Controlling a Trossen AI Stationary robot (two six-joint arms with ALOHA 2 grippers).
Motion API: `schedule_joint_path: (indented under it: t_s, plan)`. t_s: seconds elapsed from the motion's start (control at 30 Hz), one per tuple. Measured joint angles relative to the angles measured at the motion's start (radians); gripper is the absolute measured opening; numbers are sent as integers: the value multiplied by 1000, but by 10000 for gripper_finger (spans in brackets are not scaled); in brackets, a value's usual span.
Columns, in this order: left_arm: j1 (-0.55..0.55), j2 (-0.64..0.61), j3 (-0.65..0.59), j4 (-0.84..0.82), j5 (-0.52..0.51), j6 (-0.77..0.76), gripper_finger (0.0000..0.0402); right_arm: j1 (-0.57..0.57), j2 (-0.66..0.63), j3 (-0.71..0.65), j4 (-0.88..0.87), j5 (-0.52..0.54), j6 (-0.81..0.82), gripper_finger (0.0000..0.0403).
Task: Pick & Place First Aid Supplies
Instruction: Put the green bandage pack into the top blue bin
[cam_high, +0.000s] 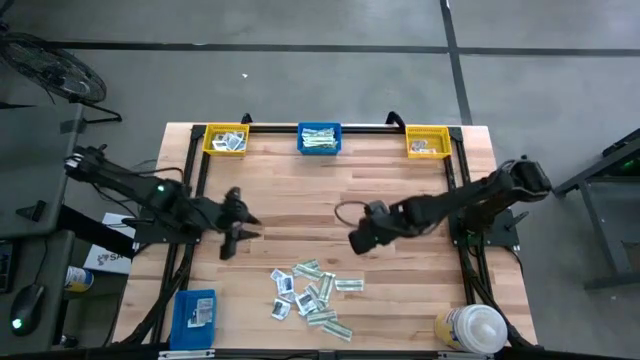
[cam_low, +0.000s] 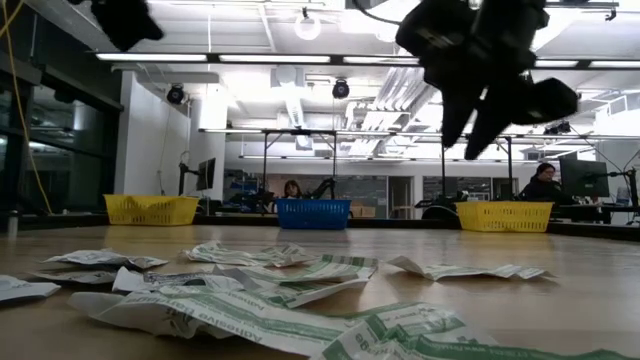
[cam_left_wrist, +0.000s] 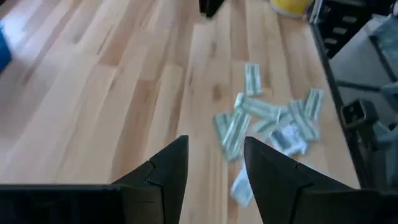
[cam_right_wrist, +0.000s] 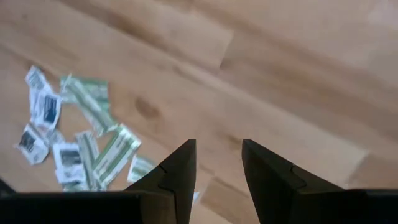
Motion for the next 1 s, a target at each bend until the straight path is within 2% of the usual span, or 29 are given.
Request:
schedule_joint_path:
  t_s: [0.17, 0.3, 0.4, 0.57, 0.77, 1.0]
  plan:
    - [1, 165, 0, 248, 22, 57, 156, 84, 0, -88, 138, 37, 77, 124]
    - [1, 309, 0, 485, 52, 70, 156, 158, -1, -130, 162, 56, 139, 124]
    - [2, 418, 31, 593, 52, 70, 154, 231, -17, -156, 156, 117, 207, 124]
    - [35, 587, 148, 609, 82, 44, 112, 362, -54, -180, 143, 285, 322, 124]
    - [46, 774, 297, 587, 164, 43, 10, 433, -57, -180, 126, 296, 340, 119]
    - [46, 964, 410, 588, 239, -42, 3, 476, -56, -180, 40, 303, 344, 91]
